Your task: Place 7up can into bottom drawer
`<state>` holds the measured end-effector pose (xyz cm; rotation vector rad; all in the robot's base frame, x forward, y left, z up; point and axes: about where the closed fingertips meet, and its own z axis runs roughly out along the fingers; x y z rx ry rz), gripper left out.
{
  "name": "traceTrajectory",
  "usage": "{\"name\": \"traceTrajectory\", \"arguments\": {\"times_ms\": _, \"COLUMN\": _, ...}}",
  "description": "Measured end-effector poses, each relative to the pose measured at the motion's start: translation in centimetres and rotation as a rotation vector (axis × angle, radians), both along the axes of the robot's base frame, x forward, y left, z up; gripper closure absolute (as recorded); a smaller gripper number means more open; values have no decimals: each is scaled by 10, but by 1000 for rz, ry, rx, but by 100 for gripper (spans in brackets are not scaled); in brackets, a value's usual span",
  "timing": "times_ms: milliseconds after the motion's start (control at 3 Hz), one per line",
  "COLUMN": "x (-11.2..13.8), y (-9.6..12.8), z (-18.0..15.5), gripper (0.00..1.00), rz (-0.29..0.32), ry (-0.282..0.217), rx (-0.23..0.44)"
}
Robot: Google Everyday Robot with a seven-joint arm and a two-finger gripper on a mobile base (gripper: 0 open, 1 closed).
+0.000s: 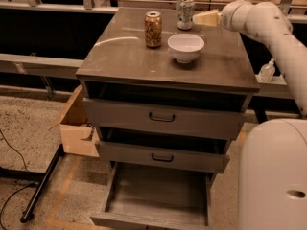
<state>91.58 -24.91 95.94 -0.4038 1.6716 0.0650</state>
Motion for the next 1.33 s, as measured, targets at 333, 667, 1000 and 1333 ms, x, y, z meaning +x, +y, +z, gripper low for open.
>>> {"name": "traceTrajectory", "arguments": {"times_ms": 333, "x": 22, "y": 10, "z": -19, "gripper": 0, "rz": -11, "ry": 10, "rx": 8}}
{"name": "traceTrajectory", "arguments": {"times_ms": 667, "x": 41, "y": 18, "z": -30, "gripper": 0, "rz": -21, "ry": 18, "rx": 15}}
{"name": "traceTrajectory", "arguments": {"times_ms": 1000, "x": 56, "y": 25, "z": -36, "gripper": 0, "rz": -32, "ry": 15, "rx": 19}}
{"name": "traceTrajectory", "arguments": {"times_ms": 1333, "x": 67, "y": 32, "z": -42, "gripper": 0, "rz": -34, "ry": 15, "rx": 40}}
